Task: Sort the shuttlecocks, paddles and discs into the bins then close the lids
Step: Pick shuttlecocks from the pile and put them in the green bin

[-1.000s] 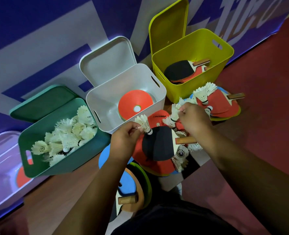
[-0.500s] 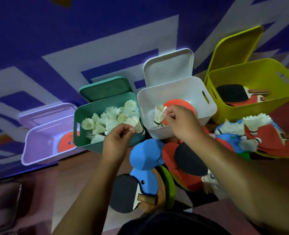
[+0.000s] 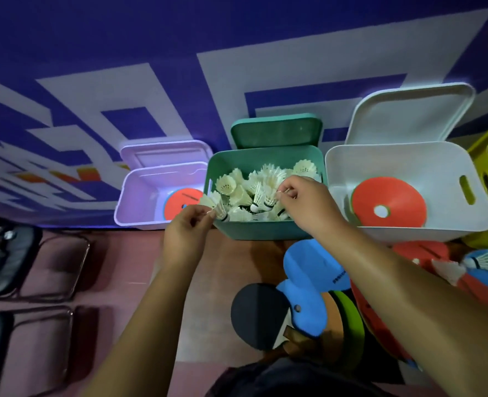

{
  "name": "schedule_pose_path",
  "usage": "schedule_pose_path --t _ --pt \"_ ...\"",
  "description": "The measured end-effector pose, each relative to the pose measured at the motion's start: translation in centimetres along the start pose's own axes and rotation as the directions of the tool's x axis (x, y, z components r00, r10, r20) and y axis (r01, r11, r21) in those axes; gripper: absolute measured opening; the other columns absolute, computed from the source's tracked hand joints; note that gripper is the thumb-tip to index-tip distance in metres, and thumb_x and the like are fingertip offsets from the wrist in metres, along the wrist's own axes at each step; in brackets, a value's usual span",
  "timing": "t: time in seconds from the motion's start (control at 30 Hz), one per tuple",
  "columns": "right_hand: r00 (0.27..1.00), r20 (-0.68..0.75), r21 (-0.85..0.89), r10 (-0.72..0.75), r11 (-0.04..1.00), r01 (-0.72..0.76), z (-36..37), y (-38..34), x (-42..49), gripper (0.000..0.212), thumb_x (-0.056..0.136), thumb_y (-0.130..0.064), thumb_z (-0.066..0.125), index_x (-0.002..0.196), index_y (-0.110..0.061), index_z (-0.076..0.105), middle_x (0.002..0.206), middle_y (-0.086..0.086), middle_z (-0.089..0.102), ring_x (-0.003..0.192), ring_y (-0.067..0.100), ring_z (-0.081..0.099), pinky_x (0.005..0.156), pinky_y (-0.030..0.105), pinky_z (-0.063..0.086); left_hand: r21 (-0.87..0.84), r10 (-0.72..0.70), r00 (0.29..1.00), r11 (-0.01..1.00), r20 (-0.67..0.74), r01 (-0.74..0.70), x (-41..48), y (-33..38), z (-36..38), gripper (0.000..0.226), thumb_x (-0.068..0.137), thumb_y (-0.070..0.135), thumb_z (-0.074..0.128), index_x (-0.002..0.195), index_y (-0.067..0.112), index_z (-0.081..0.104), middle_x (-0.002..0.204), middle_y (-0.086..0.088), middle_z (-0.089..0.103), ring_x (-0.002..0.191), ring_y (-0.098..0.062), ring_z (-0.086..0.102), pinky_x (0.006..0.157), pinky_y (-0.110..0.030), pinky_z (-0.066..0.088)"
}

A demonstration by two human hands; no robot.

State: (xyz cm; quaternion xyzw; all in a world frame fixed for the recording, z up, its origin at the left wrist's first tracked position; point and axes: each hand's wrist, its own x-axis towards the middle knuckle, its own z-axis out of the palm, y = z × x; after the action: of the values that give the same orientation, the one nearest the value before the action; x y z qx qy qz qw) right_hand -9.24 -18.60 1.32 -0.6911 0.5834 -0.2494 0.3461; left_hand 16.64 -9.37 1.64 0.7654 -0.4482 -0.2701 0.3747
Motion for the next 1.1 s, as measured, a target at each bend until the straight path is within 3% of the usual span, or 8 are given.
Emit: schedule_pose_path --t 0.13,0.23,0.33,0.47,0.6,0.83,0.97,1.1 --pt "0.999 0.02 -0.031 0.028 0.999 -0.028 1.5 -0.5 0.8 0.006 0.098 -0.035 0.065 0.093 -0.033 0.069 0.097 -0.01 0.067 0.084 0.01 0.062 0.073 0.032 0.052 0.08 0.063 0.998 0.995 0.006 -0.064 2.5 0.1 -0.1 0.012 0.096 0.031 0.075 0.088 0.022 0.072 0.076 0.009 0.067 0.066 0.003 0.059 0.058 -0.008 0.039" --pt "0.999 0.003 -0.038 0.041 0.998 -0.041 2.0 -0.5 1.3 0.005 0.097 -0.034 0.066 0.093 -0.033 0.07 0.096 -0.011 0.066 0.086 0.01 0.063 0.073 0.029 0.05 0.245 0.102 0.991 0.962 0.088 -0.121 4.7 -1.1 0.7 0.016 0.093 0.042 0.074 0.09 0.026 0.073 0.085 0.007 0.068 0.077 -0.01 0.062 0.066 -0.027 0.044" --pt "0.998 0.003 -0.027 0.057 0.998 -0.057 2.3 -0.4 1.7 0.005 0.096 -0.033 0.067 0.093 -0.033 0.071 0.095 -0.012 0.065 0.083 0.012 0.065 0.075 0.035 0.058 0.34 0.05 0.984 0.934 0.169 -0.106 5.8 -2.0 2.0 0.025 0.091 0.045 0.076 0.101 0.022 0.076 0.09 -0.002 0.068 0.079 -0.022 0.061 0.067 -0.03 0.04" --pt "0.997 -0.008 -0.028 0.077 0.997 -0.078 2.7 -0.3 2.3 0.004 0.095 -0.032 0.068 0.092 -0.033 0.071 0.094 -0.012 0.066 0.083 0.008 0.064 0.075 0.032 0.056 0.304 0.041 0.985 0.948 0.165 -0.091 6.0 -2.6 2.8 0.019 0.089 0.03 0.078 0.106 0.02 0.076 0.094 -0.006 0.066 0.083 -0.026 0.062 0.072 -0.03 0.042" --pt "0.994 -0.035 -0.016 0.102 0.995 -0.102 3.1 -0.7 3.3 0.006 0.096 -0.029 0.067 0.093 -0.032 0.071 0.094 -0.011 0.067 0.084 0.005 0.063 0.07 0.025 0.048 0.315 0.086 0.978 0.938 0.19 -0.144 6.0 -3.1 2.9 0.038 0.089 0.013 0.069 0.125 0.024 0.072 0.107 -0.007 0.059 0.094 -0.031 0.062 0.082 -0.032 0.046" --pt "0.982 -0.157 0.094 0.105 0.991 -0.091 4.1 -3.4 6.7 0.016 0.1 -0.027 0.063 0.111 -0.026 0.075 0.108 -0.011 0.07 0.093 0.004 0.064 0.073 0.019 0.046 0.32 0.15 0.961 0.921 0.232 -0.221 6.1 -3.5 2.6 0.044 0.088 0.008 0.07 0.13 0.018 0.071 0.115 -0.011 0.063 0.109 -0.034 0.061 0.095 -0.035 0.049" --pt "0.994 0.001 0.013 0.111 0.994 -0.111 4.6 -4.2 8.2 0.034 0.101 -0.029 0.059 0.134 -0.029 0.068 0.117 -0.012 0.068 0.082 0.011 0.064 0.075 0.026 0.048 0.311 0.116 0.964 0.931 0.24 -0.19 6.0 -3.4 2.1 0.039 0.089 0.01 0.067 0.128 0.016 0.07 0.12 -0.008 0.062 0.111 -0.03 0.06 0.093 -0.031 0.046" --pt "0.993 0.021 -0.01 0.113 0.994 -0.113 4.9 -3.7 7.4 0.019 0.102 -0.025 0.061 0.113 -0.027 0.076 0.11 -0.011 0.073 0.089 0.006 0.066 0.071 0.021 0.047 0.31 0.118 0.965 0.932 0.234 -0.189 6.1 -3.3 2.0 0.032 0.091 0.01 0.065 0.122 0.015 0.07 0.119 -0.006 0.062 0.108 -0.027 0.06 0.086 -0.026 0.04"
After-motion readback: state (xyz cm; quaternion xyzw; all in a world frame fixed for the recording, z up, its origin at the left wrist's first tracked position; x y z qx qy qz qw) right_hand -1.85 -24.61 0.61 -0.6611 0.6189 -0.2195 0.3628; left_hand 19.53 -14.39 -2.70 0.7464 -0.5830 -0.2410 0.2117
